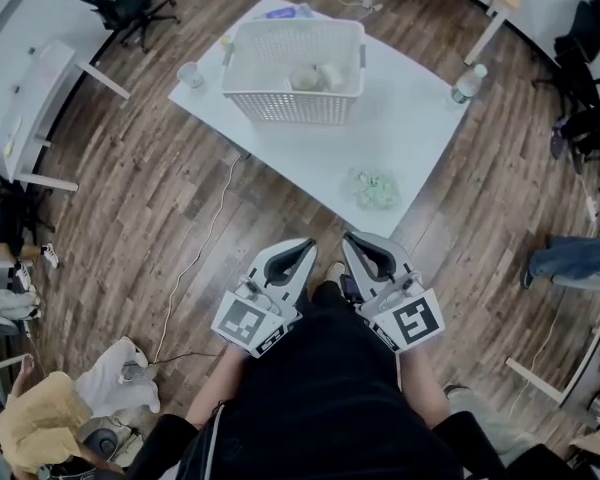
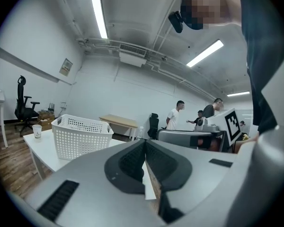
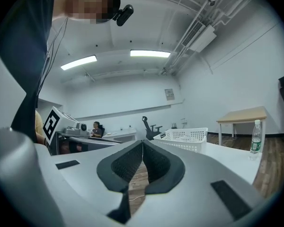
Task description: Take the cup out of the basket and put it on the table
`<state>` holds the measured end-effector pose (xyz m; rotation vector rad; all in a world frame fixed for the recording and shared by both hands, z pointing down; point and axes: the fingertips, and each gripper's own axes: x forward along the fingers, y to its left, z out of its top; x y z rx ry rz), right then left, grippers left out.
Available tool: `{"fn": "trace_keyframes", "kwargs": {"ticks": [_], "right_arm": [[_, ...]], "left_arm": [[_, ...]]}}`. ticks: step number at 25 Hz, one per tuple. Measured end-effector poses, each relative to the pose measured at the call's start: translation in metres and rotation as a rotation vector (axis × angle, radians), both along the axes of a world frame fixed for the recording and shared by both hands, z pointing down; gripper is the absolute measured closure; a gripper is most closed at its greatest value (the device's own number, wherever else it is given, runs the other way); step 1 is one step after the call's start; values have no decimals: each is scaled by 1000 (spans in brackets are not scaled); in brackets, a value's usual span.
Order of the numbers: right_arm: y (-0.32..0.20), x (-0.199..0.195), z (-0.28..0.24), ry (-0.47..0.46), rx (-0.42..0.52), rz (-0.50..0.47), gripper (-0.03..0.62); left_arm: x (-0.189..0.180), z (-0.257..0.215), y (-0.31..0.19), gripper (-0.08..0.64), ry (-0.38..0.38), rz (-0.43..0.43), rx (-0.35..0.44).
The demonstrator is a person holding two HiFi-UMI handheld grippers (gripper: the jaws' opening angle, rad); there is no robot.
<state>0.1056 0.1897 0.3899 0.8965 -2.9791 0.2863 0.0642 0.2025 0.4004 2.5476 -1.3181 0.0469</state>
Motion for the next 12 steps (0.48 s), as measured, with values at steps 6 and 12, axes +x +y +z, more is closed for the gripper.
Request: {"fn": "trace_keyframes", "kwargs": {"ticks": [6, 12], "right_arm": [[-4, 0, 9, 27, -22, -37, 566], [-19, -7, 17, 65, -29, -36, 566]], "left_arm": [[1, 4, 0, 551, -2, -34, -23], [-8, 10, -14, 551, -4, -37, -28]]}}
